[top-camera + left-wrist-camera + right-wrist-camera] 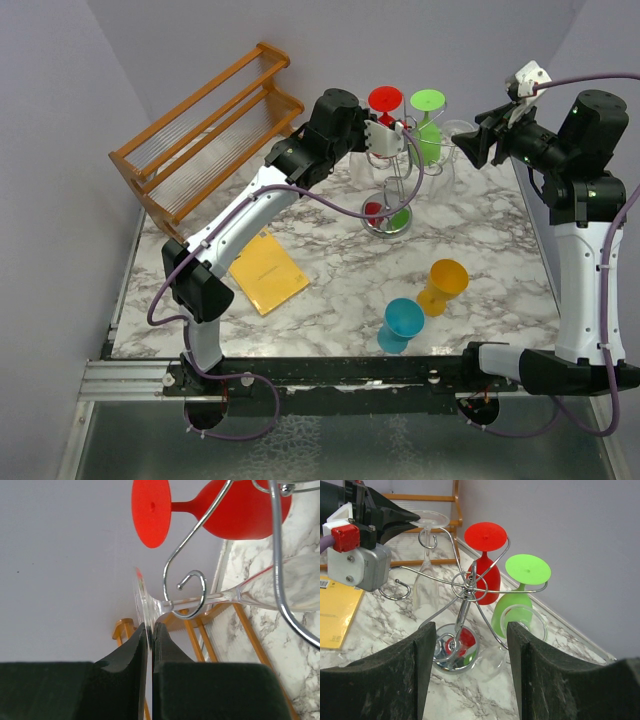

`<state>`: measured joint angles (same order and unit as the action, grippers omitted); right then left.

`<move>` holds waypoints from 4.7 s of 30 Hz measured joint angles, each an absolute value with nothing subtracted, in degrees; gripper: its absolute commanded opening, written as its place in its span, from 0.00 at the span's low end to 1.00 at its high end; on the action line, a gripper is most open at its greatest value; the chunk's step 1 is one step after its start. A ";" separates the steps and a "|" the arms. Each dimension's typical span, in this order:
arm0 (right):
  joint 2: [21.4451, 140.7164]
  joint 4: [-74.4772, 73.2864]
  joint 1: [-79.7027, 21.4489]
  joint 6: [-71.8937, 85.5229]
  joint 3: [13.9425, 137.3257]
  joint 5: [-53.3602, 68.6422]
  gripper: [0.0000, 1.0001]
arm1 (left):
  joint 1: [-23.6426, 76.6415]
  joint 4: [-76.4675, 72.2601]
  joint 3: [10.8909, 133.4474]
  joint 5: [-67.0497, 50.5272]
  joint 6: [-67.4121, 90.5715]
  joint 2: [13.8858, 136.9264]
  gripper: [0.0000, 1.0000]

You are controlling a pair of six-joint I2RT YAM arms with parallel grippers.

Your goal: Place the wine glass upside down on the wine glass rack

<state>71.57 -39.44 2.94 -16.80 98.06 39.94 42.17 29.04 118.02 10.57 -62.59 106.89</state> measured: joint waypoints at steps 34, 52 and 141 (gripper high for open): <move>71.02 -38.98 4.62 -16.53 96.57 42.89 0.59 | 43.27 32.12 117.93 5.56 -59.27 106.80 0.21; 70.67 -39.42 4.99 -17.89 96.55 41.15 0.62 | 43.64 35.86 117.82 2.83 -55.22 102.30 0.41; 69.71 -40.95 5.10 -24.99 105.89 6.26 0.01 | 35.53 37.21 100.25 -16.60 -10.48 80.25 0.91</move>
<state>69.71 -40.95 5.10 -24.99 105.89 6.26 35.53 37.21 100.25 -16.60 -10.48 80.25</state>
